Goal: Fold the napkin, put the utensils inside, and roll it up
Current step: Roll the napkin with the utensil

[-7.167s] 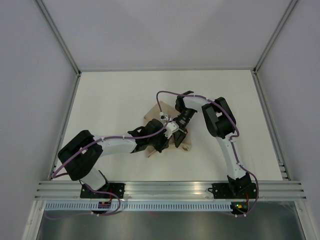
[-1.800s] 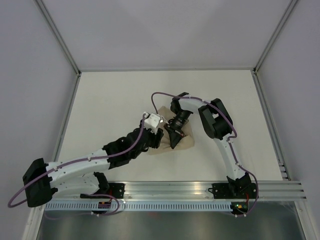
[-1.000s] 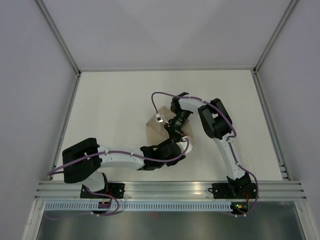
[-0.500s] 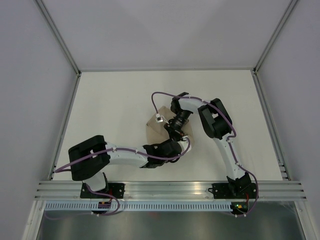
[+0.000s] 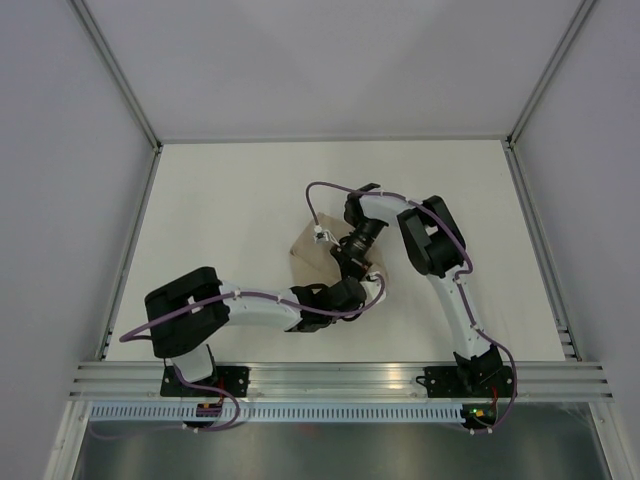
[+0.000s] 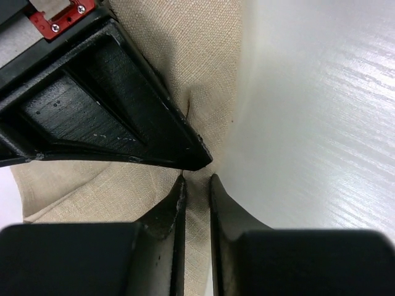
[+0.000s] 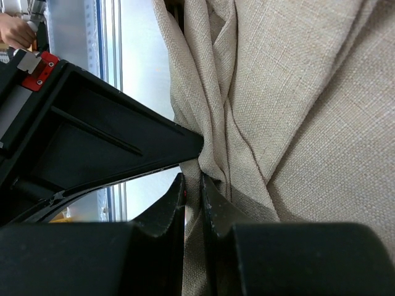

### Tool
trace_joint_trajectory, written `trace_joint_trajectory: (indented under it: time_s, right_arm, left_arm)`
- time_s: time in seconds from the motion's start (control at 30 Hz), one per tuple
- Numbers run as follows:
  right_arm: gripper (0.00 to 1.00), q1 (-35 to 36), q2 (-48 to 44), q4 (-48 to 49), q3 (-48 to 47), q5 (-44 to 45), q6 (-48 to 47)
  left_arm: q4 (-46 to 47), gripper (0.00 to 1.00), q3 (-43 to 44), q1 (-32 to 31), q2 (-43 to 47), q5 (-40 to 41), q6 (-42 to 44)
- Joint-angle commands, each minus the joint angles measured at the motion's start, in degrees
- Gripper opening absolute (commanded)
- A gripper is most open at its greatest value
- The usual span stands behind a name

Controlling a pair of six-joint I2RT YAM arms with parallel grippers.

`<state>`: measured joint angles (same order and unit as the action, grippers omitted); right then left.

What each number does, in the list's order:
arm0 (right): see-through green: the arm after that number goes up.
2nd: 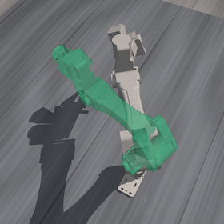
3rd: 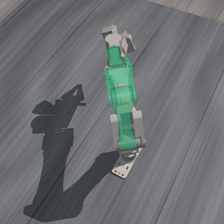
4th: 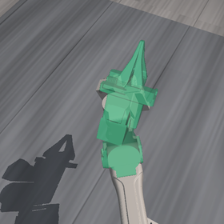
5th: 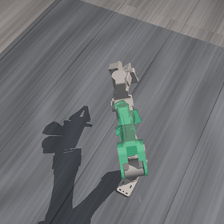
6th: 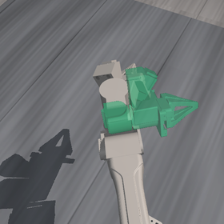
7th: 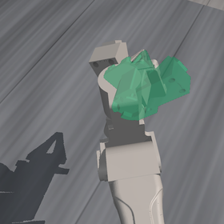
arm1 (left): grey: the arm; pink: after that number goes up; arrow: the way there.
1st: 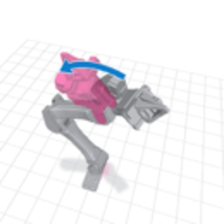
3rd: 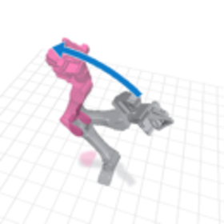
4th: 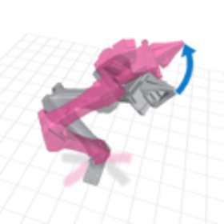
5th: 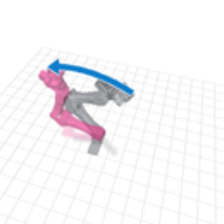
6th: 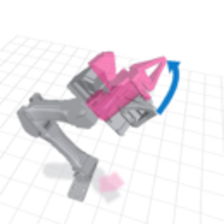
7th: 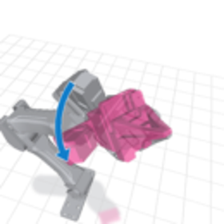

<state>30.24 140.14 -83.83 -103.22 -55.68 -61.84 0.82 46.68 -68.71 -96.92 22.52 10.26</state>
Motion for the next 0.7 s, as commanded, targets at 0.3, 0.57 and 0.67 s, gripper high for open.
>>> trace_joint_trajectory:
  time_s: [0.3,0.57,0.67]
  right_arm:
    - [0.43,-7.7,-11.3,13.9,4.1,-1.9,8.0]
    - [0.44,-14.2,-21.4,30.3,9.2,-0.1,25.0]
    - [0.38,-16.7,-24.9,36.4,12.4,1.4,29.7]
  left_arm:
    - [-5.3,0.02,1.8,3.5,-2.0,-15.6,-4.3]
    - [-6.2,0.02,2.4,5.9,-2.2,-21.4,-5.6]
    - [-7.0,0.02,2.9,6.6,-2.3,-22.3,-6.2]
